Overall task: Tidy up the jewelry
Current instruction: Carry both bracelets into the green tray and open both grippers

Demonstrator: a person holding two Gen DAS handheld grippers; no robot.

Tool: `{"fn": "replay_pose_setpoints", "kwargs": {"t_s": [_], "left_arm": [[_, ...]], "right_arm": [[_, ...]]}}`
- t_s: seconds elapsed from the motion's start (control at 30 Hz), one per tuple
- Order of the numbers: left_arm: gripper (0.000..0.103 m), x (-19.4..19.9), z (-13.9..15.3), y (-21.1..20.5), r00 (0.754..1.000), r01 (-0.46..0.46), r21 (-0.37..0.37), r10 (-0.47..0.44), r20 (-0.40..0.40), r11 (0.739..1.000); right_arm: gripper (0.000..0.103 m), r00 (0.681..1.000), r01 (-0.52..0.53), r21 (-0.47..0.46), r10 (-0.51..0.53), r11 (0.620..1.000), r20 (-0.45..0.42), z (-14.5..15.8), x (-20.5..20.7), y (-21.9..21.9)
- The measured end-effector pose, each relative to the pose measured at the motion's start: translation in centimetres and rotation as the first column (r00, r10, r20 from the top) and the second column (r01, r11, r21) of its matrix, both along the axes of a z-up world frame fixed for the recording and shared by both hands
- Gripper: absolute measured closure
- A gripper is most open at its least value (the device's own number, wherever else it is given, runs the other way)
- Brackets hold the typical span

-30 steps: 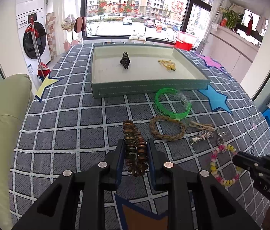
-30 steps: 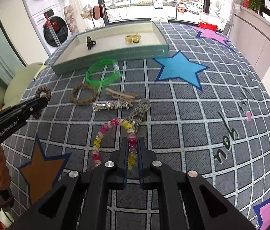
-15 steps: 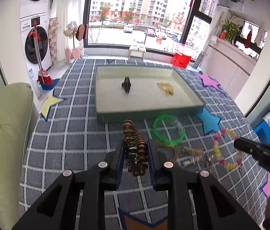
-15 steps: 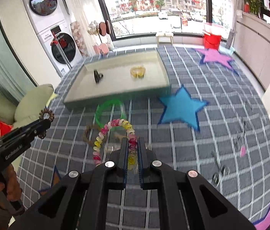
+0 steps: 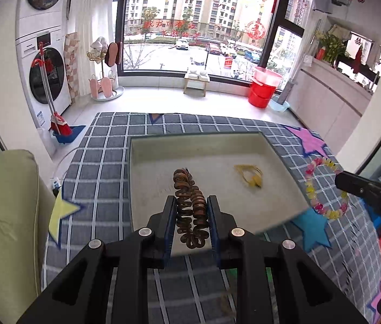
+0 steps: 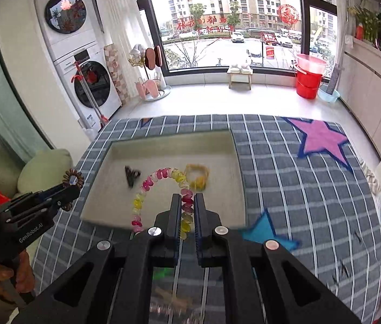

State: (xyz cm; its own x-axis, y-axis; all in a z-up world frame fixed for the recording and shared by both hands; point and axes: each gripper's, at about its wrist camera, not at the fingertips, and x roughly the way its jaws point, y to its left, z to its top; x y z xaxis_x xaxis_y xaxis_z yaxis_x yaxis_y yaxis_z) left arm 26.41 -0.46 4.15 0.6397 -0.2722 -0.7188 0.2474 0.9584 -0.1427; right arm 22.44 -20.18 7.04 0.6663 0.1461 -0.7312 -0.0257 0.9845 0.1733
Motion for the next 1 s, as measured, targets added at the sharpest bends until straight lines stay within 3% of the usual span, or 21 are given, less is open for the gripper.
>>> {"fn": "replay_pose_setpoints", "kwargs": {"t_s": [0.4, 0.77, 0.83, 0.87, 1.0], "left_arm": [[0.066, 6.6, -5.3, -2.2, 0.998, -0.019, 0.109, 0.026, -0.062, 0.994], [0.066, 7.6, -8.5, -3.9, 0.996, 0.003, 0.217, 0.016, -0.086, 0.976], [0.056, 7.4, -8.6, -4.5, 0.997, 0.010, 0.251, 0.009, -0.074, 0.968], [0.044, 7.2, -8.7, -4.7, 0.997, 0.011, 0.264, 0.008, -0.071, 0.965], [0.042, 6.6, -8.4, -4.8, 0.999, -0.001, 0.292, 0.011, -0.030, 0.957]], "right_arm": [[0.093, 0.996, 0.047, 0.061, -0.042, 0.997, -0.082, -6.1, 8.8, -1.0], [0.093, 0.986, 0.069, 0.025, -0.064, 0.997, -0.157, -11.2, 10.7, -1.3], [0.093, 0.984, 0.067, 0.023, -0.063, 0.997, -0.170, -11.7, 10.6, -1.1], [0.093, 0.982, 0.068, 0.025, -0.063, 0.997, -0.176, -11.9, 10.6, -1.1], [0.093, 0.980, 0.070, 0.033, -0.063, 0.997, -0.188, -12.1, 10.4, -1.2]]}}
